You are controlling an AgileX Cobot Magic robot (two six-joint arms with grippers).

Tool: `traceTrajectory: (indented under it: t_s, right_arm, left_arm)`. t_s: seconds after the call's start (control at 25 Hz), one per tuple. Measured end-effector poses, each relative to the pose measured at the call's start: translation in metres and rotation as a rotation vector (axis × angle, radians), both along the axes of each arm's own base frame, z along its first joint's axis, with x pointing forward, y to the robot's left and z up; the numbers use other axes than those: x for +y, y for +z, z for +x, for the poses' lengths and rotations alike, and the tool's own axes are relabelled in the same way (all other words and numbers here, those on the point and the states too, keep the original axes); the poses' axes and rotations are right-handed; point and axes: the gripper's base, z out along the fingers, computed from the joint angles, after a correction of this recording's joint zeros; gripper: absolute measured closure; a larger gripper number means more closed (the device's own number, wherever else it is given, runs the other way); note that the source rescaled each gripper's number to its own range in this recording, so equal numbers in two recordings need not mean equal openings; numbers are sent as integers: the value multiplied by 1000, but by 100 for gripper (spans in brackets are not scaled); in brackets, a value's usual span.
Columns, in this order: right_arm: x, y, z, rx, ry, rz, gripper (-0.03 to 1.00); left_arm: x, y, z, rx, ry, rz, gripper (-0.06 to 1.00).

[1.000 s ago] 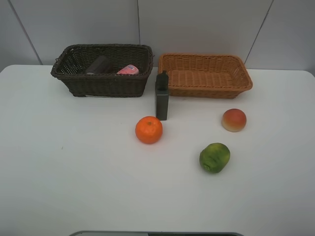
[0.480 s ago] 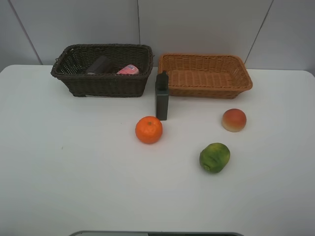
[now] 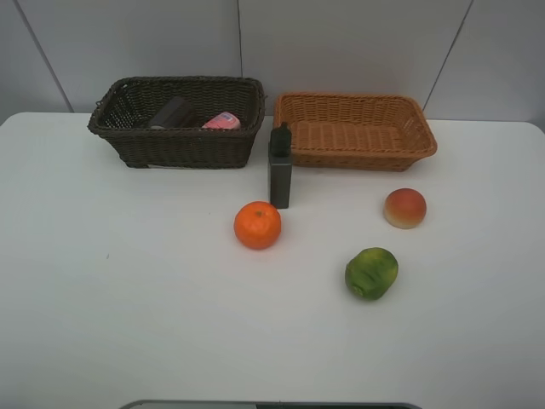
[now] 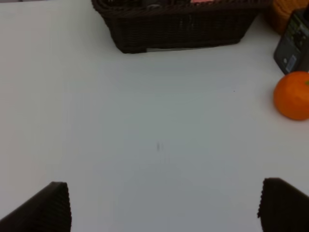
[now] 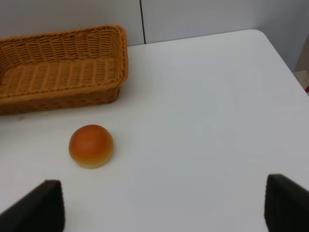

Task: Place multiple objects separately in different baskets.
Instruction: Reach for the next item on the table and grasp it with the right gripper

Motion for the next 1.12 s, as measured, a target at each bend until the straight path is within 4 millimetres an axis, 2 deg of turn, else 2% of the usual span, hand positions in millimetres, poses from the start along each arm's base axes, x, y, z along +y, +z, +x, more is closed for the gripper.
traceTrajectory:
  t_s: [1.12]
  right_arm:
    - [0,0,0,0,0,0,11]
  left_arm:
    - [0,0,0,0,12,2,-2]
